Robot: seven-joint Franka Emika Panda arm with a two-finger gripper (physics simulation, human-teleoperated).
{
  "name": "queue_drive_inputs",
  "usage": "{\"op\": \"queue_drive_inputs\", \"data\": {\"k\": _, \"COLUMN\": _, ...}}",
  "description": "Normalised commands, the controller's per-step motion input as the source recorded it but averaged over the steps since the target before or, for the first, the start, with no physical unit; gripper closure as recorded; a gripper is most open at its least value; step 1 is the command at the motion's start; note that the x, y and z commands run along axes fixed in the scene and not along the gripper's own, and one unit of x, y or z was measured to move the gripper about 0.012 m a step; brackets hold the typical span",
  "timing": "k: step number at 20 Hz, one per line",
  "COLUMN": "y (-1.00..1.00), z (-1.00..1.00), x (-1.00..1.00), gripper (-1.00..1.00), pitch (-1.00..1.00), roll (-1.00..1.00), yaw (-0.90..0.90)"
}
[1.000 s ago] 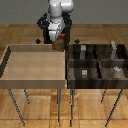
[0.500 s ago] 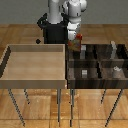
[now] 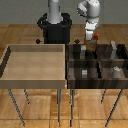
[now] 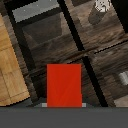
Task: Place the box of cereal into the appropriate compartment.
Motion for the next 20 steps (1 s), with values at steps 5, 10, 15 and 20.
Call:
{"op": "queue_drive_inputs", "data": {"k": 5, "y": 1.00, "z": 0.00, "x": 0.00, "gripper": 1.00, "pitch": 0.00, "roll": 0.00, "yaw": 0.00}}
{"op": "queue_drive_inputs", "data": {"k": 10, "y": 1.00, "z": 0.00, "x": 0.00, "gripper": 1.00, "pitch": 0.00, "roll": 0.00, "yaw": 0.00}}
{"op": "queue_drive_inputs", "data": {"k": 15, "y": 0.80, "z": 0.00, "x": -0.07, "gripper": 1.00, "pitch": 0.00, "roll": 0.00, "yaw": 0.00}}
{"op": "queue_drive_inputs", "data": {"k": 20, "y": 0.00, "z": -0.60, "x": 0.00, "gripper": 1.00, "pitch": 0.00, "roll": 0.00, "yaw": 0.00}}
